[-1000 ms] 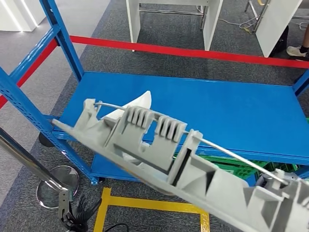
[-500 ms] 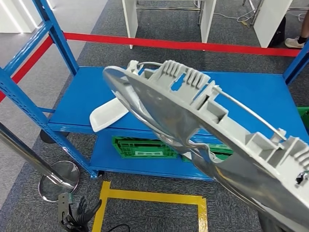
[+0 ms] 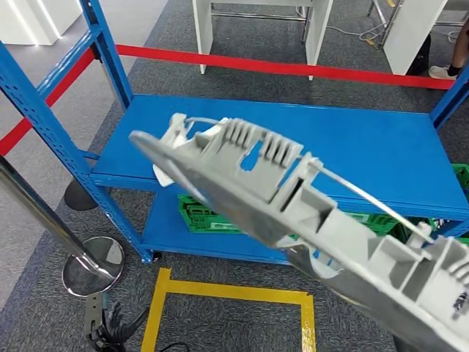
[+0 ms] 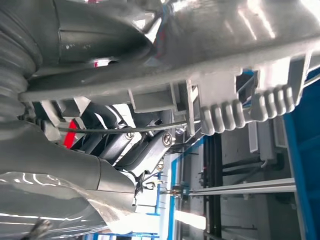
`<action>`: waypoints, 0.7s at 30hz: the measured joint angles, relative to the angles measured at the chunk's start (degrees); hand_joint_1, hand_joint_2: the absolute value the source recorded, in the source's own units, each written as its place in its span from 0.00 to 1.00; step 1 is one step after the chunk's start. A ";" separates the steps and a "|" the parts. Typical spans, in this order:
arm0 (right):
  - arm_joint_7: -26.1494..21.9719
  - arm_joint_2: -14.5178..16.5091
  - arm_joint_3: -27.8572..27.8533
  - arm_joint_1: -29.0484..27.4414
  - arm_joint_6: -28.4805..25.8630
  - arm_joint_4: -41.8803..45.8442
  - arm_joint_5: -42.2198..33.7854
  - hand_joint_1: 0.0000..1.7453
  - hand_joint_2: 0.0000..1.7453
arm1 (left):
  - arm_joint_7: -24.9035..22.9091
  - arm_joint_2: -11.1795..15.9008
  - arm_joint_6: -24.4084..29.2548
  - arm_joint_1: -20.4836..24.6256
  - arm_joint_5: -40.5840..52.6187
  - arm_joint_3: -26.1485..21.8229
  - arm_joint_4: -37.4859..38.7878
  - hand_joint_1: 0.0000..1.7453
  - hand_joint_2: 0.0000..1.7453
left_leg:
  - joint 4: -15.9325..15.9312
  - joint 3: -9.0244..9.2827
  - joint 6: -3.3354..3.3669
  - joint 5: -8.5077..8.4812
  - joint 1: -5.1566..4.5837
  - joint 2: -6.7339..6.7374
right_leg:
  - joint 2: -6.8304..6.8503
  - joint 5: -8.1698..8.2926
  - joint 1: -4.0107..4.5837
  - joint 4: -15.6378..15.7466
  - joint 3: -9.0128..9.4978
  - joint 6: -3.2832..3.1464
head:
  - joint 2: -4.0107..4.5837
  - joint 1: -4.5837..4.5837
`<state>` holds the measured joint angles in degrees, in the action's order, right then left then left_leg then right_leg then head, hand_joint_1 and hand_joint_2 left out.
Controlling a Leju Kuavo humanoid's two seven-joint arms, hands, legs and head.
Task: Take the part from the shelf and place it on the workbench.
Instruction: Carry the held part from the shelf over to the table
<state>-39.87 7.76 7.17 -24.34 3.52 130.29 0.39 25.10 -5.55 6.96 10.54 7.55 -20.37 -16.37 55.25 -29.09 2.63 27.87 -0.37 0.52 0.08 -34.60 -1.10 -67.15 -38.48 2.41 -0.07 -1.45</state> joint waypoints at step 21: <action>0.09 -0.02 -2.89 -0.57 5.12 -2.84 1.65 1.00 1.00 | -13.76 2.46 6.05 -4.25 17.63 11.98 2.40 0.00 1.00 | 2.26 3.70 -2.42 3.54 0.27 -0.42 | 0.40 8.95 0.53 9.41 3.66 -2.04 | 0.00 -0.50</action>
<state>-39.78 7.74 4.28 -24.91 8.63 127.45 2.04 11.34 -3.09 13.02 6.29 25.18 -8.39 -13.96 57.51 -25.39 0.22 31.42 -0.10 0.10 0.48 -25.65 -0.57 -57.74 -34.82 0.37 -0.07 -1.95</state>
